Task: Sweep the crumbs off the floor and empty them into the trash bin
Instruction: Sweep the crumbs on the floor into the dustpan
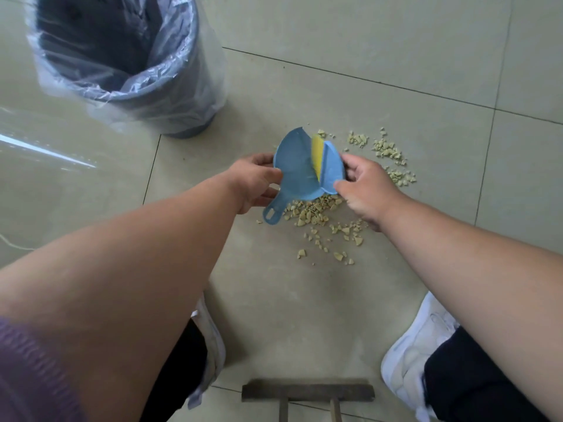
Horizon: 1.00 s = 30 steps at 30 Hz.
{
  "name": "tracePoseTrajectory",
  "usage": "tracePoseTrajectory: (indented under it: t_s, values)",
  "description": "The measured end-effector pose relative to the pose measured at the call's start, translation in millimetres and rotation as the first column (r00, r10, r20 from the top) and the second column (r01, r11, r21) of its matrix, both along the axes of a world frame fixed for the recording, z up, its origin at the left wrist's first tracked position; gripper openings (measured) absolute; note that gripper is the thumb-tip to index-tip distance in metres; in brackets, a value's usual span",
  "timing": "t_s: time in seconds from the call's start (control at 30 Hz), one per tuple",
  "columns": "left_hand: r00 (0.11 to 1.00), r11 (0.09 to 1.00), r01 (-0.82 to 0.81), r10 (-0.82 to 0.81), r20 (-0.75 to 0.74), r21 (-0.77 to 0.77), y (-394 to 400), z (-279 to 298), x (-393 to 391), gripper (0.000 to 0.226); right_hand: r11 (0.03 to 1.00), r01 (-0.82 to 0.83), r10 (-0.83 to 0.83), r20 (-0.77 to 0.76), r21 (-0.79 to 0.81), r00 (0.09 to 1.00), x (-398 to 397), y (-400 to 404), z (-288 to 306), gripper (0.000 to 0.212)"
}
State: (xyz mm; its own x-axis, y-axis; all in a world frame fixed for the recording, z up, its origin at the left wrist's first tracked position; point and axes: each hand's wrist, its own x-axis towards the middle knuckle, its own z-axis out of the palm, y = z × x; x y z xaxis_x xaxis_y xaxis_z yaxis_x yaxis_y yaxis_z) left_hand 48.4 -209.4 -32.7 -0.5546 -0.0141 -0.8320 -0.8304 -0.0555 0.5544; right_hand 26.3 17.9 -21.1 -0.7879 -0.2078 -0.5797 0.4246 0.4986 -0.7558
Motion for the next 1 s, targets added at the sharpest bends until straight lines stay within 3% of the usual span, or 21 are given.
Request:
tracePoseTrajectory:
  t_s: [0.2,0.33,0.43,0.57,0.67,0.8,0.9,1.0]
  values:
    - [1.0,0.984,-0.004,-0.001,-0.031,-0.18,-11,-5,3,0.033,0.969,0.247,-0.24,0.154,-0.024,0.958,-1,6,11,0.024]
    - [0.997,0.953,0.035,-0.053,-0.052,-0.301,-16,1,6,0.04,0.969,0.233,-0.239,0.072,0.079,0.968,8,14,11,0.011]
    - [0.988,0.93,0.118,-0.145,-0.051,-0.347,-23,6,12,0.03,0.964,0.247,-0.253,0.054,0.102,0.966,18,15,7,0.006]
    - [0.976,0.894,0.197,-0.218,-0.006,-0.402,-41,10,23,0.014,0.95,0.309,-0.312,0.156,0.045,0.937,29,14,3,0.011]
    - [0.978,0.915,0.206,-0.207,0.034,-0.347,-60,3,34,0.012,0.944,0.328,-0.327,0.195,0.03,0.925,32,10,1,0.013]
    - [0.981,0.945,0.182,-0.195,-0.02,-0.272,-83,-5,41,0.014,0.92,0.392,-0.377,0.251,-0.013,0.892,31,0,-7,0.021]
    - [0.977,0.939,0.182,-0.206,-0.055,-0.293,-104,-8,39,0.03,0.914,0.406,-0.382,0.29,-0.022,0.878,32,-9,-17,0.028]
    - [0.988,0.968,0.142,-0.152,-0.032,-0.205,-119,-12,40,0.04,0.93,0.367,-0.353,0.292,0.005,0.889,36,-20,-28,0.025]
